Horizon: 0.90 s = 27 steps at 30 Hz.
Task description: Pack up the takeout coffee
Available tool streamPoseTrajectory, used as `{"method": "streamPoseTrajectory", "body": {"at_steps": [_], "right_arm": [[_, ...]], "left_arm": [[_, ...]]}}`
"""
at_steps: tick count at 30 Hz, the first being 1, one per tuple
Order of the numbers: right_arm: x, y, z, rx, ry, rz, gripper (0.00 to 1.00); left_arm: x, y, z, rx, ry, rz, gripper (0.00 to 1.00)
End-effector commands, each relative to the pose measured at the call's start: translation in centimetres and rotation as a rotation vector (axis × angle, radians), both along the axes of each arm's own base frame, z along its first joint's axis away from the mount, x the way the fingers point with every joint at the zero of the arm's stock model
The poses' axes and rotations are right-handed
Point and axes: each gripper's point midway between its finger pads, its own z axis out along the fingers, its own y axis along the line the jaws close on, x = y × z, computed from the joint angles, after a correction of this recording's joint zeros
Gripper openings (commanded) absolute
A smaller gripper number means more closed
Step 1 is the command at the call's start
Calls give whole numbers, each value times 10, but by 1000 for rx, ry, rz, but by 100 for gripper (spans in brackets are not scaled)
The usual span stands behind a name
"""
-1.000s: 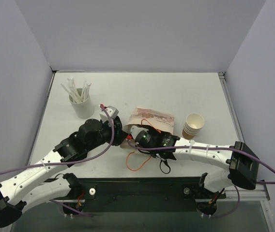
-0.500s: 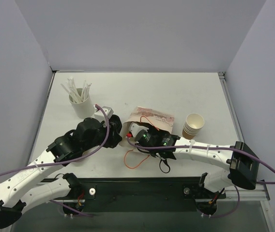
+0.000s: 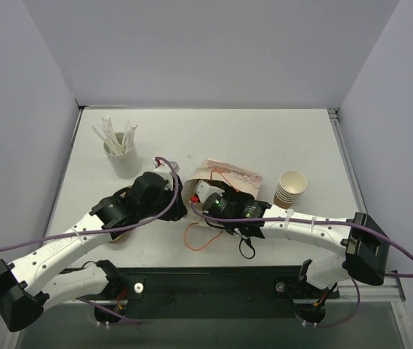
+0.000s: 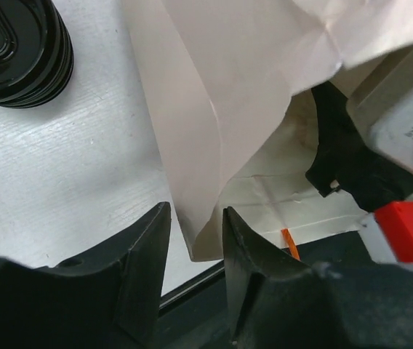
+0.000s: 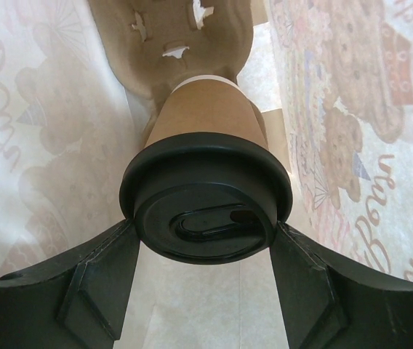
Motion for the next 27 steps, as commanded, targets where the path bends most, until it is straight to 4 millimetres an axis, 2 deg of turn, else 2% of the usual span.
{"method": "streamPoseTrajectory", "body": {"at_steps": [1,2,3,6,10,16,25,27], "right_arm": [[6,2,25,70,-47,-45,33],[5,3,25,82,-40,-40,33],[3,2,23,83,-28,-27,33],[0,0,21,100,-3,-5,33],[-8,-2,20,118,37,26,33],[-14,8,25,153,80,79,33],[-26,9,8,111,160,113,33],[-23,8,5,86,156,102,33]], "left_arm": [[8,-14,10,-60,-18,-17,40],[8,-15,10,-61,-24,-21,34],[9,-14,9,-58,-27,-23,20],[10,-14,11,-55,-41,-30,0],[7,-16,11,-66,-36,-52,0],[10,-19,18,-72,-59,-51,0],[15,-13,22,-56,-81,-9,0],[15,-14,25,-68,-82,-8,0]]}}
